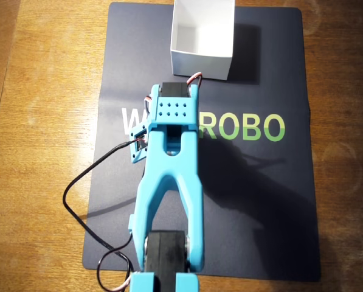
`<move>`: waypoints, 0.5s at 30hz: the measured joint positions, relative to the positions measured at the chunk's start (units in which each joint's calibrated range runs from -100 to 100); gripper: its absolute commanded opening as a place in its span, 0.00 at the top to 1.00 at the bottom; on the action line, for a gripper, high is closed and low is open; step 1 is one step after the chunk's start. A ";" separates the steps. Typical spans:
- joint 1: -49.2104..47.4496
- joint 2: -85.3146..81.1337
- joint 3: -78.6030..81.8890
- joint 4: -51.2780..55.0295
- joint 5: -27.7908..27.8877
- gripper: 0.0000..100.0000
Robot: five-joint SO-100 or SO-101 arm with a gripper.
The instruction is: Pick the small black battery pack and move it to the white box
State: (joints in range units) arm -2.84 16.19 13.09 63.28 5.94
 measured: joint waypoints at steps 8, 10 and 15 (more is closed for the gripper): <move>0.00 0.08 -0.09 0.26 0.53 0.87; 0.00 0.17 -0.09 0.35 0.53 0.87; 0.00 0.25 -0.09 0.35 0.53 0.91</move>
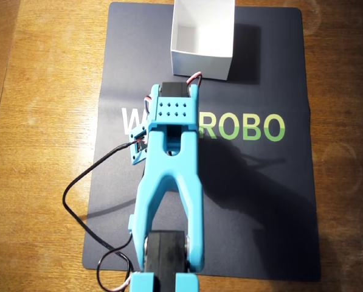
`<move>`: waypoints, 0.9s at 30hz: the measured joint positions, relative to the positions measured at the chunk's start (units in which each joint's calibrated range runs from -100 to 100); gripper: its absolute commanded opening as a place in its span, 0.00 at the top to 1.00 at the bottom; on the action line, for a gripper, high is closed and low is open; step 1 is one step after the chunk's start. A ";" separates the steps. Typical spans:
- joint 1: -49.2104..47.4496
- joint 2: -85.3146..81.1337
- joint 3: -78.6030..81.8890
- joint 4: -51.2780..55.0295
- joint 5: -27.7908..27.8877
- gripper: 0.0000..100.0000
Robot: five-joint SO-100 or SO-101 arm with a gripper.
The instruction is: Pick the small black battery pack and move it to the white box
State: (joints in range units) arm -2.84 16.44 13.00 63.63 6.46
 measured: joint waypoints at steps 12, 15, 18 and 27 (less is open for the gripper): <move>0.00 0.00 0.00 0.00 0.00 0.91; 0.00 0.00 -0.18 0.00 0.00 0.91; 0.00 0.08 -1.09 0.52 0.05 0.91; -0.25 0.08 -8.91 0.96 0.11 0.91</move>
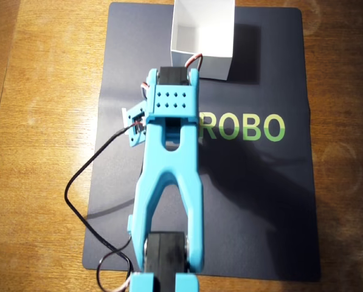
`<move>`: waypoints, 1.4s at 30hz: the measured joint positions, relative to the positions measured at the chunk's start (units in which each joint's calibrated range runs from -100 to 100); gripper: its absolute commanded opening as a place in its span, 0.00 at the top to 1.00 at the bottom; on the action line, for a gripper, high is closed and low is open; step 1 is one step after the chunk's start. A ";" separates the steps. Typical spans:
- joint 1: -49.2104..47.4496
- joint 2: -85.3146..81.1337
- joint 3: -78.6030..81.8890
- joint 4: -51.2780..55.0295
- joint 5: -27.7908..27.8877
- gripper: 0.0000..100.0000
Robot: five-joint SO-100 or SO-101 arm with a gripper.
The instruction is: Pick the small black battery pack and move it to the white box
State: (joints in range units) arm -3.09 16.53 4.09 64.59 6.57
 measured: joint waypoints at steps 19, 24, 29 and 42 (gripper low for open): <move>0.12 0.42 0.00 3.14 2.15 0.77; 0.12 3.47 0.00 2.53 2.15 0.77; 0.12 5.08 0.00 2.27 2.15 0.77; 0.12 5.42 0.00 -0.96 2.21 0.77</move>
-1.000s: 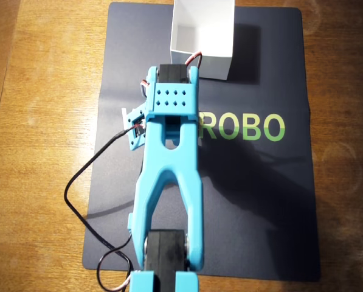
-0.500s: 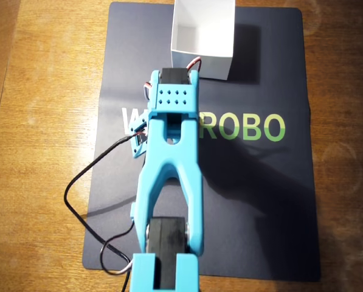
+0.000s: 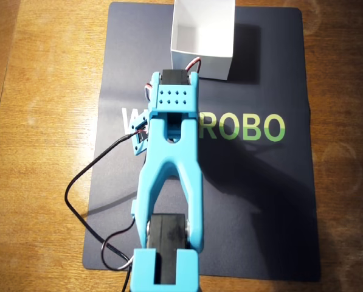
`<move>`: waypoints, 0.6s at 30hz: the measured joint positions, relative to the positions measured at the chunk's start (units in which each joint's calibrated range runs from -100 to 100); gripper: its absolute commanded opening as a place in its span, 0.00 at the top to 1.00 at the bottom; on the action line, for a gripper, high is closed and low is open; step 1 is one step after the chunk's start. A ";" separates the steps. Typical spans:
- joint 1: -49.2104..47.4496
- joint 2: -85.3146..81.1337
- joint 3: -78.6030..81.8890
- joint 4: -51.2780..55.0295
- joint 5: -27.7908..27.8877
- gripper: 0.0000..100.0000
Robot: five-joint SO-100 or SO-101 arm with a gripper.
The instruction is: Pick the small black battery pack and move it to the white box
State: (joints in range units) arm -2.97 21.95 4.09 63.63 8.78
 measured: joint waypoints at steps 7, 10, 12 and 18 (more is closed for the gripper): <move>0.00 0.00 -0.09 4.62 0.00 0.77; 0.00 0.00 -0.09 4.71 0.00 0.77; 0.00 0.00 -0.09 4.71 0.00 0.77; 0.00 0.00 -0.09 4.80 0.21 0.77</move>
State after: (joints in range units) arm -2.97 21.95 4.00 68.43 8.99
